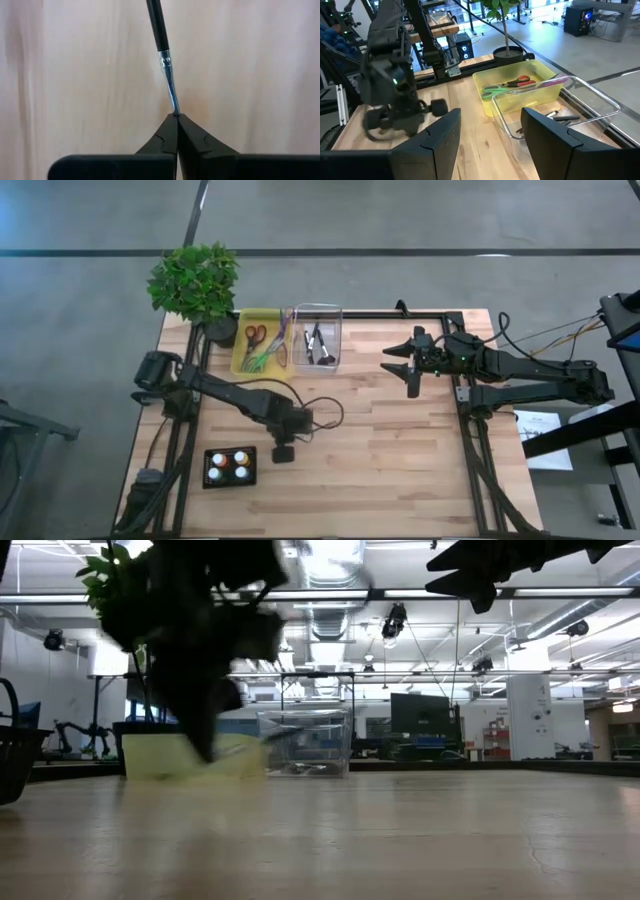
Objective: Pick & Place Paint Supplies
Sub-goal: Put the silver and black paintbrush into the transparent bin
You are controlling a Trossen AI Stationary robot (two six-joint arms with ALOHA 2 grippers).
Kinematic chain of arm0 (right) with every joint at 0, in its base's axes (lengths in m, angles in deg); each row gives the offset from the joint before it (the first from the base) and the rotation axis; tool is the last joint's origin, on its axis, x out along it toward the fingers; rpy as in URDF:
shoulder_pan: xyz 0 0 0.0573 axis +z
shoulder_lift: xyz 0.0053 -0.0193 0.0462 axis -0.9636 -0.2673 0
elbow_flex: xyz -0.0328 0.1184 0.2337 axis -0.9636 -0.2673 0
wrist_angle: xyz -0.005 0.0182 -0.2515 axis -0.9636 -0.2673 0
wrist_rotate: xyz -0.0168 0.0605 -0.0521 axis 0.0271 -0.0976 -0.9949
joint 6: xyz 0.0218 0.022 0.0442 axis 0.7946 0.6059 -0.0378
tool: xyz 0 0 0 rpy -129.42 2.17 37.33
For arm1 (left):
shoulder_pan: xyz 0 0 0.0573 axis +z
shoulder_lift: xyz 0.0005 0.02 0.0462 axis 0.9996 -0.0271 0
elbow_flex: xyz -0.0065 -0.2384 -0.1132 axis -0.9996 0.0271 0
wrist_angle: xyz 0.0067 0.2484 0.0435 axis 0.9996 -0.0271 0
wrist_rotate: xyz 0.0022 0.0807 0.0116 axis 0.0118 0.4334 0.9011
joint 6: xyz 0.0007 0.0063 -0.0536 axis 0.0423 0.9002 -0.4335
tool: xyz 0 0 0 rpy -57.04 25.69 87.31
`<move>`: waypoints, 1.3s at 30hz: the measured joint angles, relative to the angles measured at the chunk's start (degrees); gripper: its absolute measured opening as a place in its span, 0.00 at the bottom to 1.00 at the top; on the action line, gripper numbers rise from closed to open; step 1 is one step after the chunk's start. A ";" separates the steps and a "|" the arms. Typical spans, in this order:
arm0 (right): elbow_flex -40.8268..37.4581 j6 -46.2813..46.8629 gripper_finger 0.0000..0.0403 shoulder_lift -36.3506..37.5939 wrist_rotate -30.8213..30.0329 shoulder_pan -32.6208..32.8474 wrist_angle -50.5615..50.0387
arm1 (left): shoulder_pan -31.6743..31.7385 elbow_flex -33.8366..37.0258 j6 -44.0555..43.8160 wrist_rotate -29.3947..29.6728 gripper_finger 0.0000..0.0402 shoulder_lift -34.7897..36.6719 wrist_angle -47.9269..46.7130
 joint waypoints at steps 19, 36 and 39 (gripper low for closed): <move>0.00 -0.07 0.51 0.11 0.00 0.00 0.02 | 24.98 -0.13 -7.42 -0.45 0.00 10.46 24.78; 0.00 -0.66 0.51 0.09 0.00 0.00 -0.04 | 33.33 -0.11 -1.20 -0.48 0.00 9.65 20.04; 0.00 -0.63 0.51 0.09 0.00 0.00 -0.04 | 33.31 -0.11 -1.32 0.11 0.00 9.65 20.07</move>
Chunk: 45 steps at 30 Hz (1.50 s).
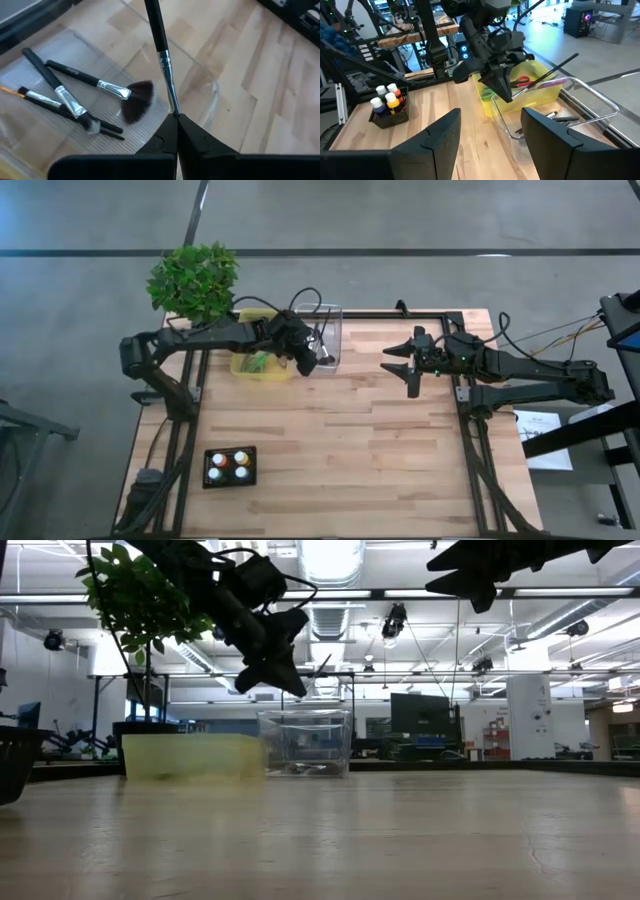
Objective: Pick & Place Paint Supplies
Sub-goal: Put the silver and black paintbrush into the transparent bin, then return to home position
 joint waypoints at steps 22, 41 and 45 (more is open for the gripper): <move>0.00 -0.04 0.51 -0.07 0.00 0.02 -0.50 | -0.31 -2.11 4.75 1.42 0.37 2.85 4.63; 0.00 -0.02 0.51 -0.04 0.00 0.02 -0.48 | -17.06 27.76 7.76 4.73 0.37 40.19 17.60; 0.00 0.07 0.51 -0.04 0.00 0.02 -0.44 | -21.02 37.99 13.20 5.75 0.37 44.90 33.07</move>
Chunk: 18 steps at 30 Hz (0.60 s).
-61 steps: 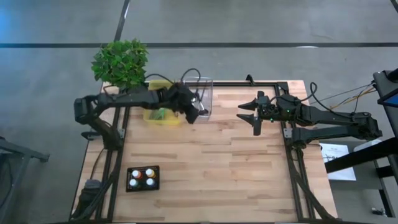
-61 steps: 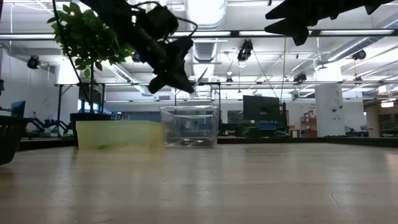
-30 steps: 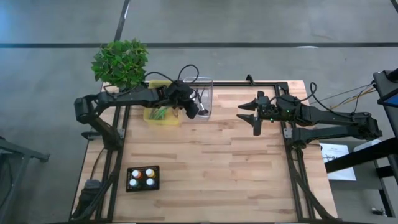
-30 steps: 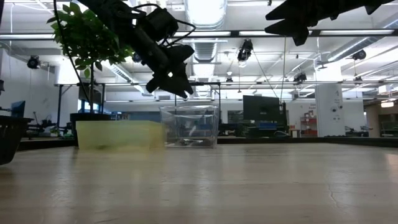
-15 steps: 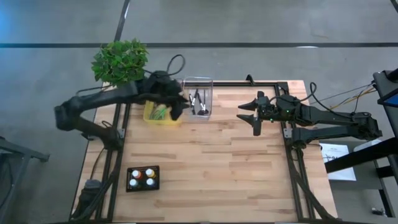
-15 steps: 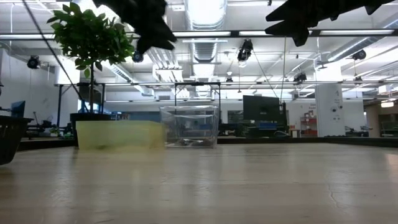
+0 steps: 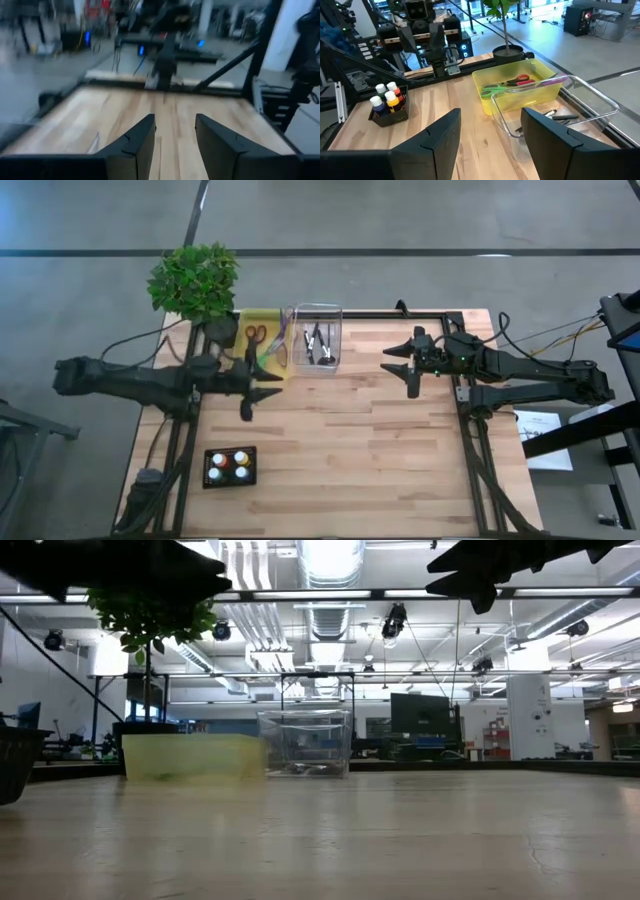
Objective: Pick & Place Paint Supplies
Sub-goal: Return to home position
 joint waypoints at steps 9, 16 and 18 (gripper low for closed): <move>0.00 0.09 0.51 0.00 0.00 0.00 0.02 | -1.58 9.93 4.28 0.01 0.37 9.06 4.81; -0.10 0.11 0.51 0.00 0.00 0.00 0.04 | -1.58 15.14 4.47 -0.41 0.37 16.73 4.56; -0.11 0.11 0.51 -0.01 -0.01 -0.01 0.04 | -1.58 16.62 4.74 -0.41 0.37 18.68 4.27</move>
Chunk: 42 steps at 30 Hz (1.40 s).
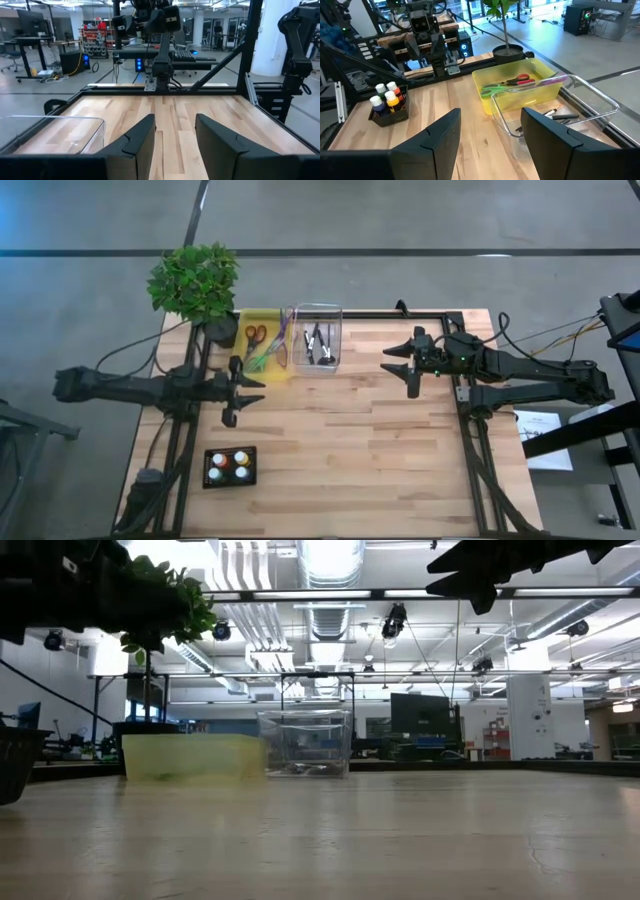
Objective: Pick & Place Paint Supplies
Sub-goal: Return to home position
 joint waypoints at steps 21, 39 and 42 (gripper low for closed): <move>-0.33 0.41 0.51 -0.02 -0.01 0.01 0.11 | 0.04 7.48 -0.15 0.00 0.37 8.86 -2.60; -2.41 -11.40 0.51 0.01 8.95 0.64 5.53 | 0.07 7.52 -3.56 0.44 0.37 8.84 -13.66; -5.18 -14.41 0.51 -0.01 9.26 1.64 10.90 | 0.07 7.52 -4.43 0.46 0.37 8.84 -16.75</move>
